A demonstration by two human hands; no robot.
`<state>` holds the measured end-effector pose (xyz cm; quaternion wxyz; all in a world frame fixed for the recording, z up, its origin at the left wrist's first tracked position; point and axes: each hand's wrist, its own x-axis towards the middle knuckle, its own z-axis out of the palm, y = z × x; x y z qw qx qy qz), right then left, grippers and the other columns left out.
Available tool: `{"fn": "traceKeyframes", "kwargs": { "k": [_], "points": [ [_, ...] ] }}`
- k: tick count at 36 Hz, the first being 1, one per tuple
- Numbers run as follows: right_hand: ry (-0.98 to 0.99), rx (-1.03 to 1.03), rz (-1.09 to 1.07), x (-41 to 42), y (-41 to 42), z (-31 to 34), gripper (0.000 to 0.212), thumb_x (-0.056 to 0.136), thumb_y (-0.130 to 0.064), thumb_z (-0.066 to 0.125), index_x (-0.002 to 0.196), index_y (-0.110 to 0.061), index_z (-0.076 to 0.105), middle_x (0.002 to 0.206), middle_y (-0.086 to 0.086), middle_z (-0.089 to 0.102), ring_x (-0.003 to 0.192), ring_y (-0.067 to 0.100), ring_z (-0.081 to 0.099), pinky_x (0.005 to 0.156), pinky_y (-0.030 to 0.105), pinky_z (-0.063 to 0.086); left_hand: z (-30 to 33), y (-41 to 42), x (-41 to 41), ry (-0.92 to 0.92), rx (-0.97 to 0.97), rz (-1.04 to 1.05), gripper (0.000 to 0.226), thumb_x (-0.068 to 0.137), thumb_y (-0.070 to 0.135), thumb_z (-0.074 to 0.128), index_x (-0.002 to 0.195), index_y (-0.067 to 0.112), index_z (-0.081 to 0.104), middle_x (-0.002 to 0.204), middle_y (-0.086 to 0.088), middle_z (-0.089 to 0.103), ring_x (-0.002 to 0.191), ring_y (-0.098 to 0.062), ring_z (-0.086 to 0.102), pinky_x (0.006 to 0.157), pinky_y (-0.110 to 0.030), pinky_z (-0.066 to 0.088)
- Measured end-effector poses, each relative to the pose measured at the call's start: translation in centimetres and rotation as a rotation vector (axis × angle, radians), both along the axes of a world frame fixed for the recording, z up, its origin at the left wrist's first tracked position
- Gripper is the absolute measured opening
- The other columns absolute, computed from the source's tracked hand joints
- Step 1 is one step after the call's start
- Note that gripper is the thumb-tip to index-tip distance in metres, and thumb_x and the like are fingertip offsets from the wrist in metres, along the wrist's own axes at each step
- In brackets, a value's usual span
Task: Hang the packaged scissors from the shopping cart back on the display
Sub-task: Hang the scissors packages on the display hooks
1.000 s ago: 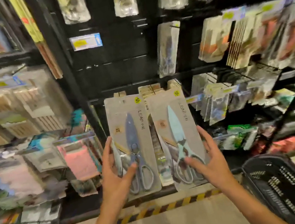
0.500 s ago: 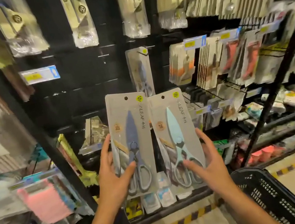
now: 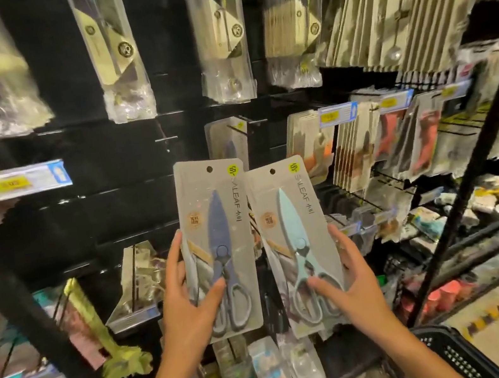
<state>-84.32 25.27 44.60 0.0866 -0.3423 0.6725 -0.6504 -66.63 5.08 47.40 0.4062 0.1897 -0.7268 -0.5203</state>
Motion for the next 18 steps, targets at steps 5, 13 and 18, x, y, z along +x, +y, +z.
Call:
{"fn": "traceKeyframes", "kwargs": {
  "k": [5,13,18],
  "points": [
    [0.006,-0.011,0.022,-1.9,-2.0,0.5,0.089,0.085,-0.007,0.079,0.153,-0.039,0.032,0.144,-0.022,0.051,0.123,-0.006,0.057,0.087,0.01,0.051,0.9,-1.1,-1.3,0.039,-0.019,0.033,0.088,0.087,0.01,0.074,0.153,0.043,0.027,0.149,0.027,0.042,0.131,0.016,0.042,0.095,-0.003,0.043],
    [0.023,-0.047,0.066,-5.6,-4.4,1.3,0.089,0.084,-0.004,0.079,0.153,-0.035,0.033,0.138,-0.029,0.054,0.122,-0.006,0.057,0.088,0.012,0.052,1.9,-2.2,-3.7,0.005,-0.062,0.112,0.092,0.086,0.012,0.076,0.149,0.056,0.025,0.153,0.021,0.041,0.139,-0.003,0.044,0.11,-0.037,0.045],
    [0.038,-0.065,0.098,-7.6,-5.6,1.9,0.088,0.084,-0.003,0.079,0.153,-0.03,0.033,0.135,-0.034,0.054,0.122,-0.01,0.055,0.089,0.01,0.051,2.3,-2.2,-5.2,0.003,-0.058,0.149,0.093,0.086,0.012,0.076,0.149,0.056,0.025,0.154,0.014,0.043,0.139,-0.012,0.046,0.109,-0.052,0.046]
  ]
}}
